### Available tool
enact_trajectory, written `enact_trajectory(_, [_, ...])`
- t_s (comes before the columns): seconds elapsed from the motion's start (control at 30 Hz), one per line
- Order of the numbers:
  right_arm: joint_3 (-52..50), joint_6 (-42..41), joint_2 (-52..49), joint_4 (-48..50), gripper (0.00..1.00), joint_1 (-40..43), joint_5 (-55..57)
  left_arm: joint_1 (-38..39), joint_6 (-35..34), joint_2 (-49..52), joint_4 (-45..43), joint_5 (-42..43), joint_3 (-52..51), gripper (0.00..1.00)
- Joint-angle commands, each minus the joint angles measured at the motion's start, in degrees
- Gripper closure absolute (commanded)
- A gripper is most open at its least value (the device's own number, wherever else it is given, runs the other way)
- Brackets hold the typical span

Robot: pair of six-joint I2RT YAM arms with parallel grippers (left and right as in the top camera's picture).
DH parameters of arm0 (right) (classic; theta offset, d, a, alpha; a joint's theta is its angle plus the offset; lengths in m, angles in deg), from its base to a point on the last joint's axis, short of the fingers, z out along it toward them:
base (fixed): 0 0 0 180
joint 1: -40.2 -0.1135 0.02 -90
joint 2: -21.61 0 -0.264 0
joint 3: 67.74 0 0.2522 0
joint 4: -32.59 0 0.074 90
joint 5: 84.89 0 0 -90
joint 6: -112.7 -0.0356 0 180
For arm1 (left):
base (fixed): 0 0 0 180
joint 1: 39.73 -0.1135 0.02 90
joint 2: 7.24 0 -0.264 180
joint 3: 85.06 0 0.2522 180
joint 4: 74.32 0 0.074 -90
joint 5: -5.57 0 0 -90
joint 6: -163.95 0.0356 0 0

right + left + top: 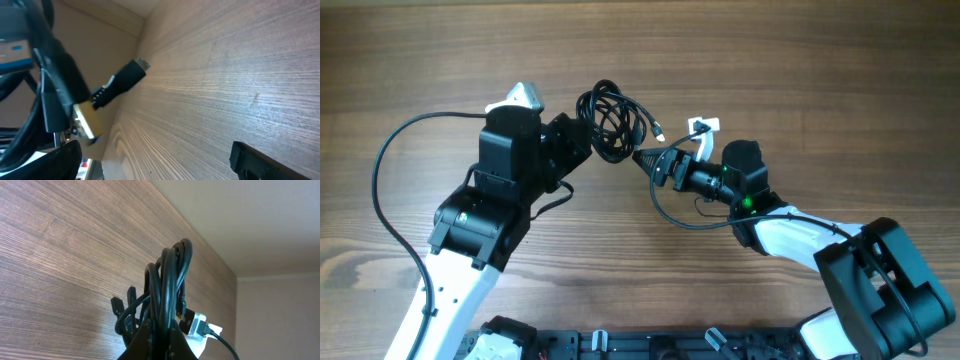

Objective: Untangle cables

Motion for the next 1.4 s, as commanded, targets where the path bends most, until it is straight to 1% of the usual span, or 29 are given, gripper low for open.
enact_trajectory(0.0, [0.5, -0.4, 0.7, 1.2, 0.03, 0.2, 2.0, -0.2, 0.3, -0.1, 0.3, 3.0, 1.1, 0.96])
enact_trajectory(0.13, [0.5, -1.1, 0.7, 1.1, 0.03, 0.2, 3.5, -0.2, 4.0, -0.1, 0.4, 5.1, 1.1, 0.96])
enact_trajectory(0.27, [0.5, -3.8, 0.7, 1.2, 0.03, 0.2, 7.2, -0.2, 10.4, -0.1, 0.4, 10.0, 1.1, 0.96])
enact_trajectory(0.5, [0.5, -7.4, 0.7, 1.1, 0.03, 0.2, 8.8, 0.7, 17.2, 0.0, 0.7, 11.1, 1.1, 0.96])
enact_trajectory(0.63, [0.5, -9.6, 0.7, 0.9, 0.04, 0.2, 8.8, 1.7, 18.0, 0.2, 0.7, 11.1, 1.1, 0.96])
enact_trajectory(0.73, [0.5, -9.6, 0.7, -0.4, 0.04, 0.2, 9.0, 1.7, 18.0, 0.2, 0.2, 11.1, 1.1, 0.96])
enact_trajectory(0.9, [0.5, -9.6, 0.7, -4.2, 0.04, 0.2, 11.5, 1.7, 18.0, 0.2, -1.5, 16.5, 1.1, 0.96])
enact_trajectory(1.07, [0.5, -10.4, 0.7, -3.6, 0.04, 0.2, 13.0, 1.7, 18.0, 0.2, -1.4, 17.5, 1.1, 0.96])
enact_trajectory(1.23, [0.5, -11.0, 0.7, -0.2, 0.04, 0.2, 13.6, 1.7, 18.0, 0.3, -0.4, 16.5, 1.1, 0.96])
enact_trajectory(1.37, [0.5, -11.8, 0.7, -0.1, 0.05, 0.2, 14.6, 1.7, 18.0, 0.3, -0.2, 14.6, 1.1, 0.96])
